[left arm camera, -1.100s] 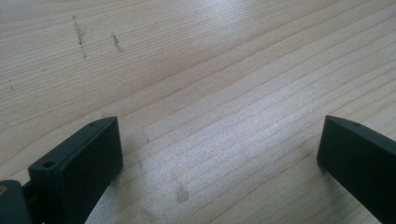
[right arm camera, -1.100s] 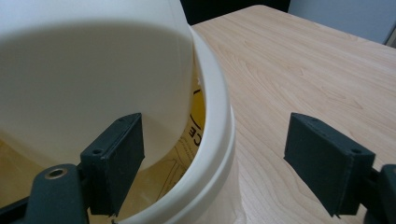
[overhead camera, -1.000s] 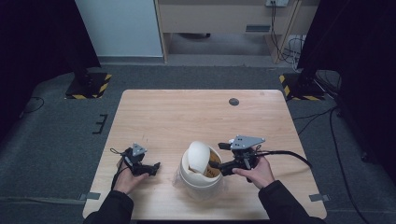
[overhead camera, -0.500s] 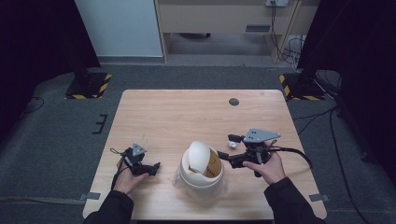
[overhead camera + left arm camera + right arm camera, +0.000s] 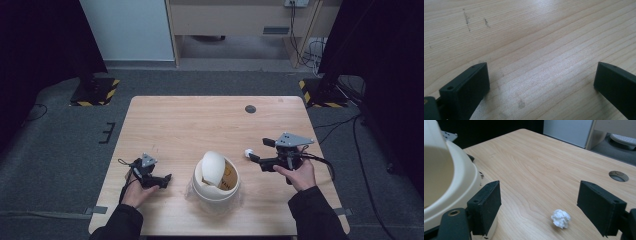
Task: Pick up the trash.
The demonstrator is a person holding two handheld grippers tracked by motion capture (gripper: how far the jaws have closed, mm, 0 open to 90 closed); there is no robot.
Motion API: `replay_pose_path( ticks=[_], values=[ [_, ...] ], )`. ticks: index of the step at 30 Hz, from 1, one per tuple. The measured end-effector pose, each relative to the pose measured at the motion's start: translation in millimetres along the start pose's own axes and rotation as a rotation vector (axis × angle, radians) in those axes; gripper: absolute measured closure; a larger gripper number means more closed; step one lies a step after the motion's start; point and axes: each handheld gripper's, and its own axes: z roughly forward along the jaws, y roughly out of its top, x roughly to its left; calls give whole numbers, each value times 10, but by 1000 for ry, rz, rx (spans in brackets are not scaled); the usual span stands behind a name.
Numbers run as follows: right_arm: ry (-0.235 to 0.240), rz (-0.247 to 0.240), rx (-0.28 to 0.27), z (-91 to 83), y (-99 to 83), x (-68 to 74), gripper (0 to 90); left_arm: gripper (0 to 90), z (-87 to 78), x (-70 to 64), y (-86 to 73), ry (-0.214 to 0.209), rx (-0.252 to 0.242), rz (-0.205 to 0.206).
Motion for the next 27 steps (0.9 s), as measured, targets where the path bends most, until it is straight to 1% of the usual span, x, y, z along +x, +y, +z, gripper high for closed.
replay_pose_path(
  ticks=[3, 5, 10, 14, 16, 18, 19, 20, 22, 23, 24, 25, 27],
  values=[
    [-8, 0, 4, 17, -16, -27, 197, 0, 0, -1, 0, 0, 0, -1],
    [-33, -14, 21, 53, -47, -77, 208, 0, 0, -1, 0, 1, 0, -1],
    [-72, 11, 25, 158, -85, -191, 237, 0, 0, -1, 0, 1, 0, -1],
    [-90, -2, 57, 258, -109, -248, 262, 0, 0, -1, 0, 1, 0, -1],
    [-93, 3, 63, 286, -116, -258, 265, 0, 0, -1, 0, 1, 0, -1],
    [-103, -14, 92, 372, -132, -281, 269, 0, 0, -1, -1, 1, -1, -1],
    [-103, -14, 92, 372, -132, -281, 269, 0, 0, -1, -1, 1, -1, -1],
    [-105, -21, 108, 428, -146, -287, 280, 0, 0, -2, 0, 1, 0, -1],
    [-106, -37, 131, 485, -164, -293, 302, 0, 0, -2, 0, 1, 0, -1],
    [-106, -37, 131, 485, -164, -293, 302, 0, 0, -2, 0, 1, 0, -1],
    [-104, -43, 146, 512, -177, -293, 303, 0, 0, -2, 0, 1, 0, -1],
    [-107, -50, 179, 563, -202, -291, 300, 0, 0, -2, 0, 1, 0, -1],
    [-114, -64, 206, 606, -231, -290, 301, 0, 0, -2, 0, 1, 0, -1]
  ],
)
